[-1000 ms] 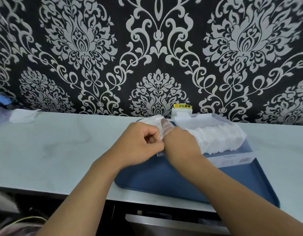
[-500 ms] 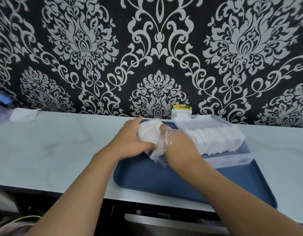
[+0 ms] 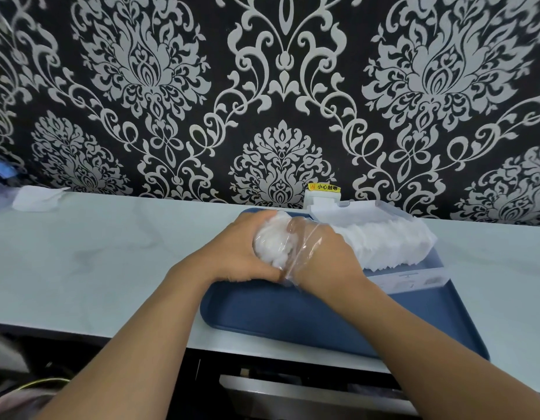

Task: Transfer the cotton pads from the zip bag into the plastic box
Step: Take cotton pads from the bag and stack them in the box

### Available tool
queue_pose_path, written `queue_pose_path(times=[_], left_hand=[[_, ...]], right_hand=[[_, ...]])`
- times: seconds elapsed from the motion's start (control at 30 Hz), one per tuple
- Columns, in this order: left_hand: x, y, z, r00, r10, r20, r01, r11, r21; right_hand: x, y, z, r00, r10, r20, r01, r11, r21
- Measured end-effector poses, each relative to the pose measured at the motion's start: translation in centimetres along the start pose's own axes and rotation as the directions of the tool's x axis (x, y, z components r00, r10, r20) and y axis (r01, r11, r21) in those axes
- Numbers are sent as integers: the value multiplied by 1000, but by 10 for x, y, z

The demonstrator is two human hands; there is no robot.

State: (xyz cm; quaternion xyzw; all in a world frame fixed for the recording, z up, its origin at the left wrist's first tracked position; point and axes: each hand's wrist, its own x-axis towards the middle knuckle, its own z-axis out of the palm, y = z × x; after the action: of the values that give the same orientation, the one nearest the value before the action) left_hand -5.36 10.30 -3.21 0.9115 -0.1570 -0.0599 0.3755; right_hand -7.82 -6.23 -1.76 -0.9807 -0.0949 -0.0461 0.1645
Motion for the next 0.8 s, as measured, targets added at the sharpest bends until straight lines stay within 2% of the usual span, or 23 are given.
queue_pose_path(times=[0.17, 0.3, 0.43, 0.63, 0.8], left_hand=[[-2, -8, -7, 996, -59, -74, 53, 995, -86], [-3, -13, -11, 995, -93, -24, 88, 985, -146], [-2, -14, -11, 998, -56, 10, 57, 973, -226], [-1, -23, -12, 995, -92, 32, 97, 969, -229], [0, -28, -15, 996, -80, 48, 89, 965, -245]], right_hand=[[-2, 9, -4, 999, -10, -35, 20, 954, 298], [-2, 18, -7, 987, -110, -115, 146, 916, 374], [-1, 15, -6, 960, -222, -170, 269, 895, 355], [2, 22, 0, 975, -168, -144, 208, 923, 325], [0, 21, -6, 973, -209, -97, 229, 926, 302]])
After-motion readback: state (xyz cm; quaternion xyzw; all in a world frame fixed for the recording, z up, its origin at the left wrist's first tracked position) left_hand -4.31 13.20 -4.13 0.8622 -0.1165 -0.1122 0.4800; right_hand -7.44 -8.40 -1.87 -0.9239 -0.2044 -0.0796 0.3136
